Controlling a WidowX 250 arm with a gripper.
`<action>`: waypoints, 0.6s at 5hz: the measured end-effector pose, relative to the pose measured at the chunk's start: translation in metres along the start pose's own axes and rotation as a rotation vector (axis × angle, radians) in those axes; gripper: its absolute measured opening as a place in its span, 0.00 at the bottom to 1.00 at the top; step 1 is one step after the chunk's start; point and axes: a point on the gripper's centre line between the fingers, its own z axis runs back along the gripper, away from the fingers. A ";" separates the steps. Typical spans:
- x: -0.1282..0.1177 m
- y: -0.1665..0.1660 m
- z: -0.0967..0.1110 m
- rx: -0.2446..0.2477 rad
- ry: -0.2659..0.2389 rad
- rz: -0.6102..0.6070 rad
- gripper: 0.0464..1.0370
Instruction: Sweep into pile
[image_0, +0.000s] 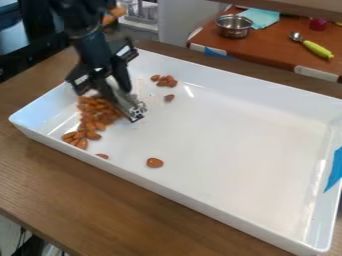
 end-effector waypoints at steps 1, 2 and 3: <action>-0.008 0.009 0.009 -0.002 0.028 0.024 0.28; -0.014 -0.005 0.018 -0.091 0.052 0.000 0.28; -0.014 -0.038 0.031 -0.193 0.034 -0.032 0.28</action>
